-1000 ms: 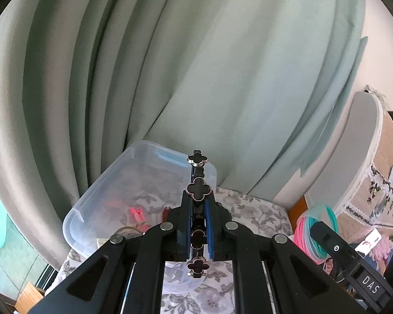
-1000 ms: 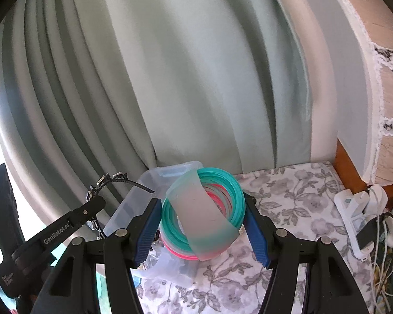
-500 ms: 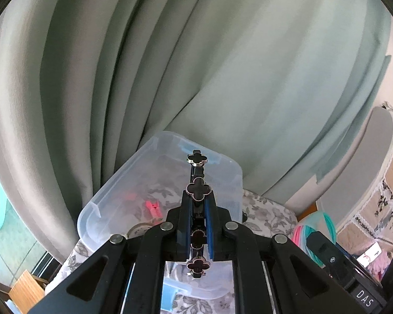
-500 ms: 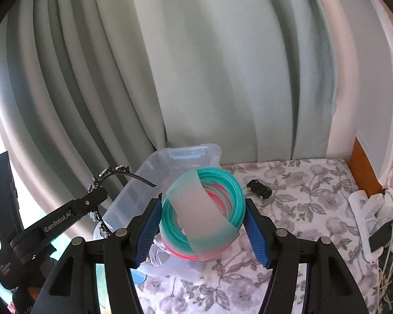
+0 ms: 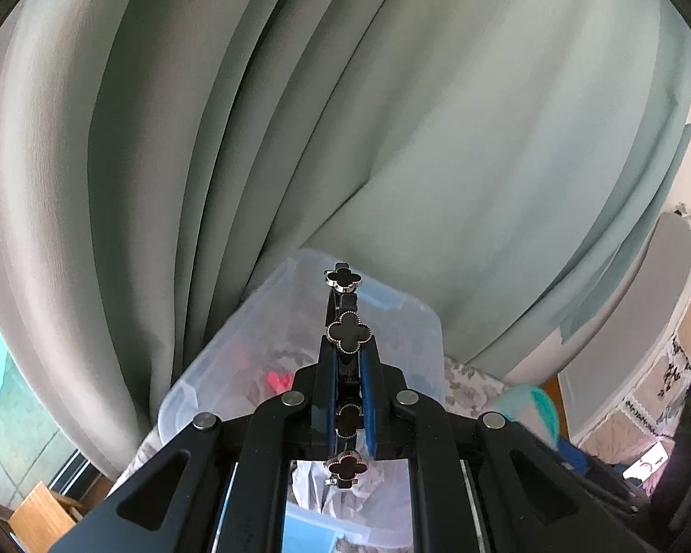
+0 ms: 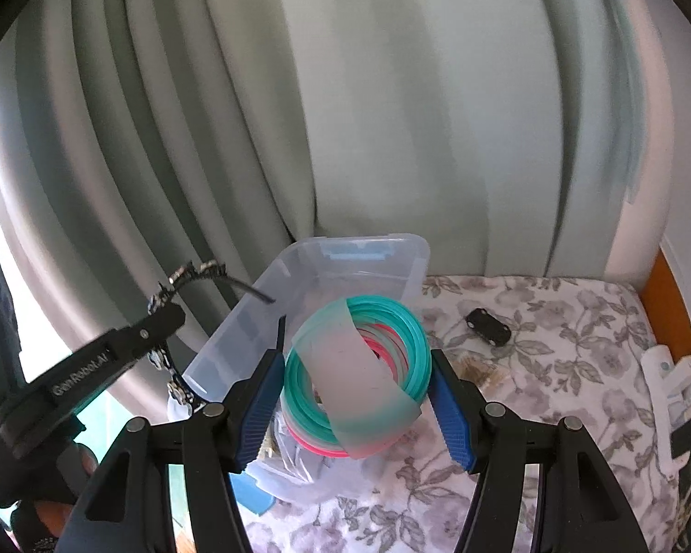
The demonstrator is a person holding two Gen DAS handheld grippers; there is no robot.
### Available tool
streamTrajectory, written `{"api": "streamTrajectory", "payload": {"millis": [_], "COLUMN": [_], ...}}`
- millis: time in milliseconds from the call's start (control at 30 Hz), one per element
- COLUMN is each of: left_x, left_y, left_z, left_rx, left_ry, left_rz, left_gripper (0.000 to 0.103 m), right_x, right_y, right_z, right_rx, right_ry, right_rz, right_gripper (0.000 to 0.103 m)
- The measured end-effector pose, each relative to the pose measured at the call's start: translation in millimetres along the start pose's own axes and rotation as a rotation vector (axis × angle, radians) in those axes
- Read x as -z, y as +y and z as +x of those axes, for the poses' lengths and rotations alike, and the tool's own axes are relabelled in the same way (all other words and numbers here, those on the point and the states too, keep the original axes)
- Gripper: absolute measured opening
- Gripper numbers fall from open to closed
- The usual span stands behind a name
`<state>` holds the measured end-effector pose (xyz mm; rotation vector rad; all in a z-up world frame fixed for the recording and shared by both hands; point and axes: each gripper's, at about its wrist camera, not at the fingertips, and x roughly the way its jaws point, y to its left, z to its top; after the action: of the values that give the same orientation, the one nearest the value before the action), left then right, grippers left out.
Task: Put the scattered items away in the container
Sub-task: 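Carry the headband with the left gripper while the right carries the coil over the box, then open both grippers to drop the headband and coil into the box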
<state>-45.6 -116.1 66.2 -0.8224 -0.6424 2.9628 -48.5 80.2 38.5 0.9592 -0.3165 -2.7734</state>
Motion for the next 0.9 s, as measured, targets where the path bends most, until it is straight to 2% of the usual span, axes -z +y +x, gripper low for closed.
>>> {"api": "streamTrajectory", "payload": {"millis": [133, 433, 467, 500, 533, 567, 900], "left_x": [-2.4, -0.8, -0.5, 0.0, 0.8, 1.6, 7.2], "left_y": [3.8, 10.9, 10.6, 9.9, 8.9, 8.6, -1.3], "left_z": [-0.7, 16.9, 18.4, 20.0, 21.7, 22.9, 32.9], "left_rx": [-0.014, -0.033, -0.033, -0.03, -0.025, -0.019, -0.001], "left_ry": [-0.014, 0.034, 0.039, 0.046, 0.053, 0.056, 0.092], "left_rz": [0.012, -0.012, -0.009, -0.007, -0.004, -0.002, 0.016], "left_gripper": [0.009, 0.011, 0.016, 0.03, 0.038, 0.053, 0.072], "right_x": [-1.9, -1.8, -1.3, -0.4, 0.3, 0.8, 3.4], "right_y": [11.8, 29.9, 31.1, 32.3, 32.8, 33.0, 24.8], "right_z": [13.0, 40.7, 43.3, 45.9, 46.9, 47.7, 48.5], "right_rx": [-0.015, -0.027, -0.023, -0.017, -0.015, -0.017, -0.004], "right_ry": [0.017, 0.067, 0.074, 0.08, 0.08, 0.079, 0.081], "right_rz": [-0.019, -0.049, -0.054, -0.062, -0.067, -0.072, -0.064], "right_gripper": [0.066, 0.067, 0.067, 0.067, 0.067, 0.067, 0.074]}}
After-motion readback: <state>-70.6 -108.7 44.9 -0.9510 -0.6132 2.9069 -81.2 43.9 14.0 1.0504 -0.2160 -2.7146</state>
